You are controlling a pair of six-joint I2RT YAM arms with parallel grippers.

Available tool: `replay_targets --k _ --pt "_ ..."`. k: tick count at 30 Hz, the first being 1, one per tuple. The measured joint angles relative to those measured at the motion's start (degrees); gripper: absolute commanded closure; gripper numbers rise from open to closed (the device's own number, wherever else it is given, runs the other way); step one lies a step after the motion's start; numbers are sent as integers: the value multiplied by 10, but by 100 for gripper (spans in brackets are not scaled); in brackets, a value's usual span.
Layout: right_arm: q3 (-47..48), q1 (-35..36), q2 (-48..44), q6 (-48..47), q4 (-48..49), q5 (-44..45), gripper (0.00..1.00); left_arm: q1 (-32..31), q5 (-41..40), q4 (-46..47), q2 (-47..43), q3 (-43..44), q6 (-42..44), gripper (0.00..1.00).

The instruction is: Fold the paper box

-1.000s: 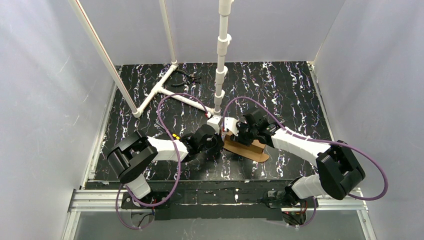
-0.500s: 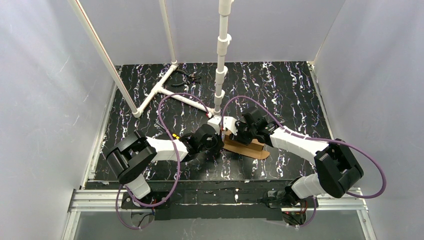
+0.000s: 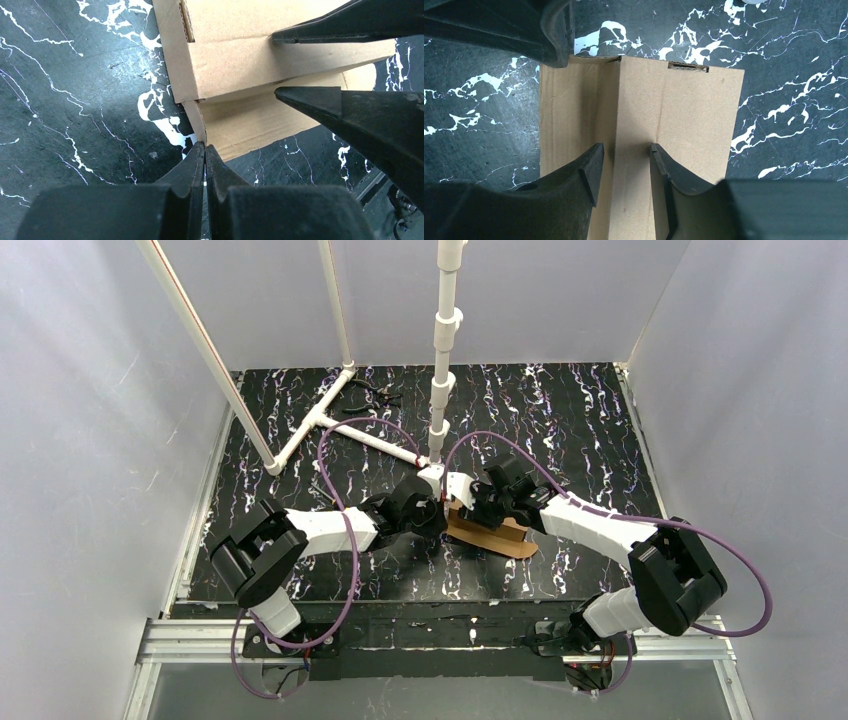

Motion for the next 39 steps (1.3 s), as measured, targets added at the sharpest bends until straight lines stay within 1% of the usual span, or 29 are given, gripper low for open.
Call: replay_targets --k 8,14,19,22,24,28,30,31,32,33,34,36,39 --pt "0 0 0 0 5 0 53 17 38 -42 1 30 -6 100" --pt "0 0 1 -1 7 4 52 30 62 -61 10 47 -47 100" --pt "0 0 1 -1 7 4 50 36 66 -66 10 50 -89 90" --pt "2 0 5 0 5 2 48 41 80 -52 10 55 -115 84" --pt "3 0 5 1 1 0 44 44 88 -38 9 59 -126 80" --pt "5 -4 2 1 -9 -15 35 46 97 -28 -5 57 -140 75" --pt "5 -7 -3 1 -18 -27 34 48 98 -26 -24 47 -142 68" --pt "5 -8 -5 1 -23 -32 34 49 98 -28 -38 40 -142 62" --pt "5 -11 -8 1 -30 -40 34 50 97 -30 -54 31 -141 58" --pt "5 -12 -11 1 -35 -47 34 52 95 -33 -71 23 -138 52" --pt "5 -15 -13 1 -40 -53 34 55 93 -36 -91 13 -137 48" --pt "5 -20 -16 2 -49 -66 34 58 82 -40 -136 -14 -136 43" --pt "7 -27 -19 3 -59 -79 34 62 73 -42 -169 -48 -137 43"
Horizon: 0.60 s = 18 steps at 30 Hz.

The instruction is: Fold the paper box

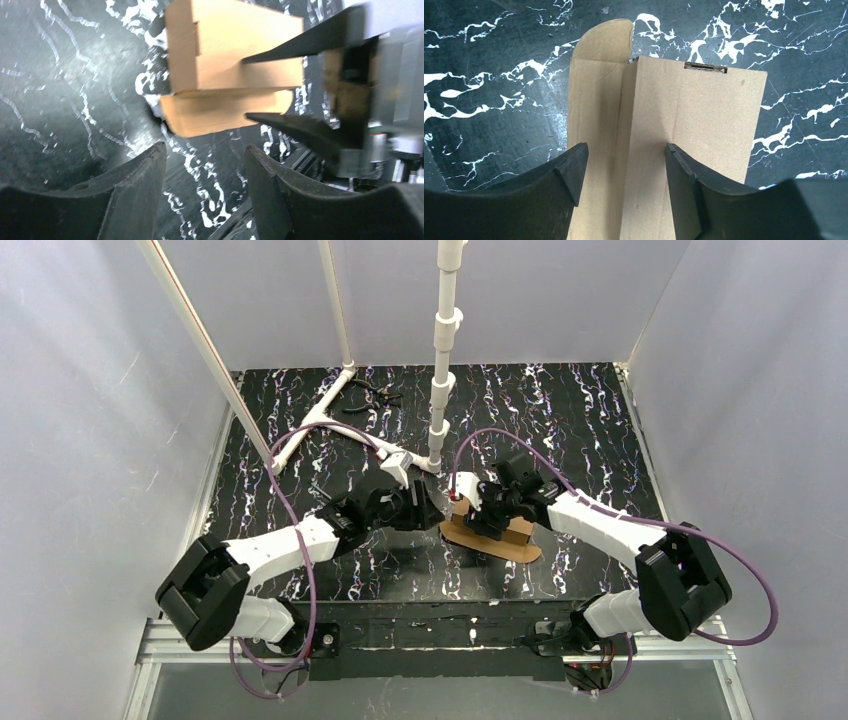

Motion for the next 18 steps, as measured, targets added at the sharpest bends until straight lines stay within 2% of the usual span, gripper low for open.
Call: replay_targets --k 5,12,18 --pt "20 -5 0 -5 -43 -22 33 1 -2 1 23 -35 0 43" --pt "67 -7 0 -23 -91 -29 33 1 10 37 86 -38 -20 45" --pt "76 -14 2 -24 -96 -14 34 -1 16 66 112 -38 -51 57"
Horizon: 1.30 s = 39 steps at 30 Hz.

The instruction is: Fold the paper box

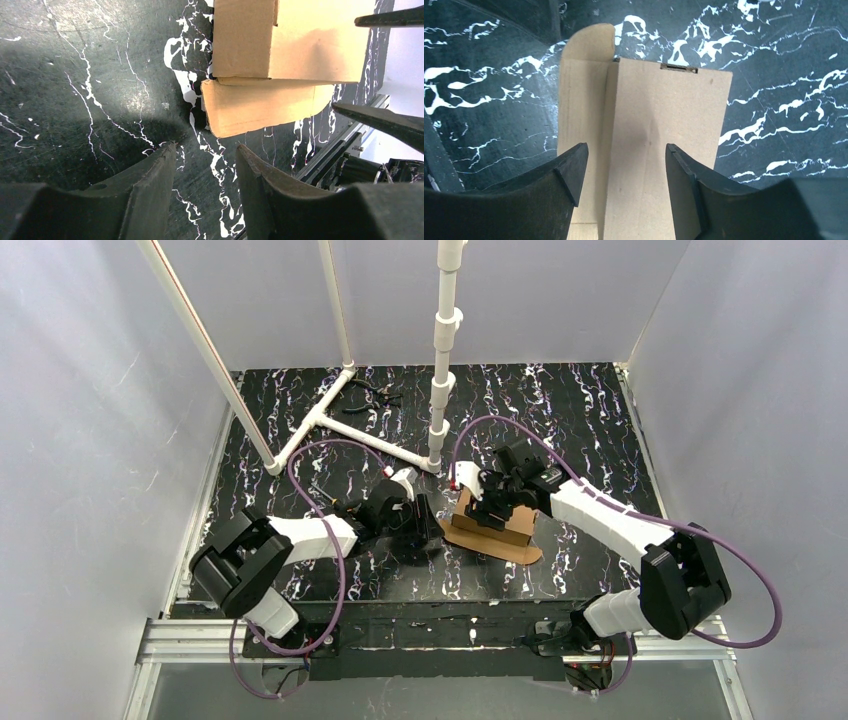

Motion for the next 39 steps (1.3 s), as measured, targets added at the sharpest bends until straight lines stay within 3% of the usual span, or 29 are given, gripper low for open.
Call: replay_targets --k 14,17,20,26,30,35,39 --pt "-49 -1 -9 4 29 45 45 -18 1 27 50 6 -45 80" --pt "-49 -1 -6 5 36 45 47 -19 0 27 56 9 -49 92" --pt "-50 -1 2 5 39 45 48 -20 0 26 58 12 -50 95" --pt "-50 0 4 5 45 44 50 -21 -1 36 66 21 -48 96" --pt "-50 0 5 5 45 43 50 -22 -1 35 66 28 -43 85" --pt "-50 0 5 5 45 43 50 -22 -3 30 66 28 -46 83" --pt "-50 0 5 5 46 43 50 -23 -11 28 47 15 -53 75"
